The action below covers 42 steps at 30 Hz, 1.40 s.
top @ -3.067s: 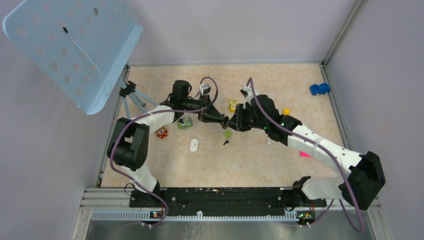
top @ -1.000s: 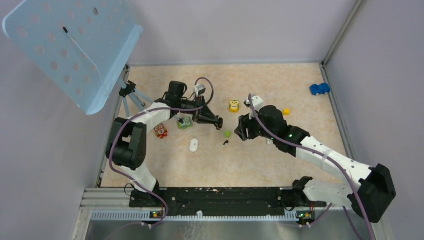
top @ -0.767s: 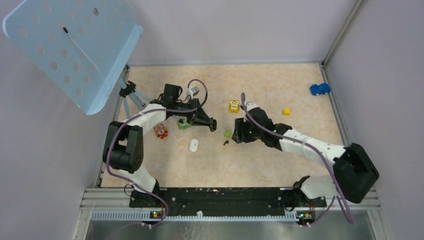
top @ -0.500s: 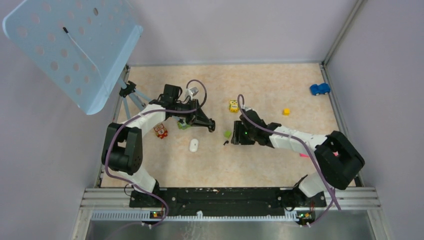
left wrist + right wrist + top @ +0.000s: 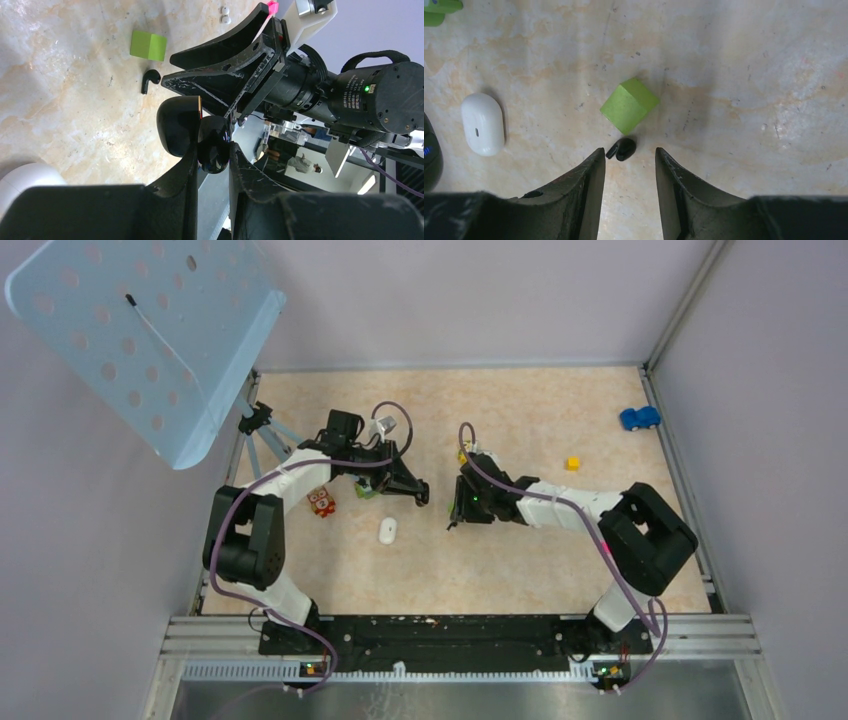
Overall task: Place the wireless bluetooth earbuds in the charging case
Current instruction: Move the right earbud to the center of the board.
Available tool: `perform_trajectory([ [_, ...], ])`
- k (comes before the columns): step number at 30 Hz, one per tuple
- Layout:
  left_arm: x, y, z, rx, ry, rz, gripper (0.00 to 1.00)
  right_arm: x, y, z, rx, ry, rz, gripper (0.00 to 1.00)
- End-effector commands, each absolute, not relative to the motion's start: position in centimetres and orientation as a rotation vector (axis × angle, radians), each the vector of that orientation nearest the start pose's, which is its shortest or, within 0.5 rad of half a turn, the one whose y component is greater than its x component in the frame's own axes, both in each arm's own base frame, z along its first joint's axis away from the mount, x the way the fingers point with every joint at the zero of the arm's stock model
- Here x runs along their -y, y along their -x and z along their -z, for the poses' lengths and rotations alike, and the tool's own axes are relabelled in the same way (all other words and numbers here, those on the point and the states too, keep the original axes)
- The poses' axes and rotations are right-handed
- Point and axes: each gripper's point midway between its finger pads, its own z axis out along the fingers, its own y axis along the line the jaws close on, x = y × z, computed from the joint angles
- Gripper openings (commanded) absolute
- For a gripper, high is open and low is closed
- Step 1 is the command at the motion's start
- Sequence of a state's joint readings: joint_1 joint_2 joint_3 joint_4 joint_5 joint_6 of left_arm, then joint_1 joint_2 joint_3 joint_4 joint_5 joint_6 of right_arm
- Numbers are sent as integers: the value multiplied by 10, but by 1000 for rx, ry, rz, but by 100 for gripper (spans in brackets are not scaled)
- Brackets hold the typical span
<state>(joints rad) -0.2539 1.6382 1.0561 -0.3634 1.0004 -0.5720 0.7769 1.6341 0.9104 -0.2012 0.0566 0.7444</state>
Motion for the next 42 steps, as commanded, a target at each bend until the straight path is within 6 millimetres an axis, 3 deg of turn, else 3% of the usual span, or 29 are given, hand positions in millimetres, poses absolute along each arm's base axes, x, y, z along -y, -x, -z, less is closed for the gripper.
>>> perform_trajectory([
  [1,237,-282,-163,-2502,-97,1592,0,-306,-277,-53,-2534,42,-576,40],
  [7,237,-281,-163,-2500,-100,1598,0,-309,-276,-46,-2571,60,-535,37],
  [10,237,-280,-163,-2499,-101,1599,0,-311,-275,-43,-2586,73,-525,31],
  [20,236,-279,-162,-2501,-99,1590,0,-307,-271,-35,-2633,99,-441,29],
  [31,237,-280,-162,-2502,-97,1594,0,-292,-264,-40,-2617,110,-402,16],
  [37,237,-280,-161,-2503,-89,1599,0,-288,-261,-42,-2615,120,-405,14],
  [42,237,-280,-161,-2503,-87,1601,0,-288,-261,-45,-2604,132,-412,6],
])
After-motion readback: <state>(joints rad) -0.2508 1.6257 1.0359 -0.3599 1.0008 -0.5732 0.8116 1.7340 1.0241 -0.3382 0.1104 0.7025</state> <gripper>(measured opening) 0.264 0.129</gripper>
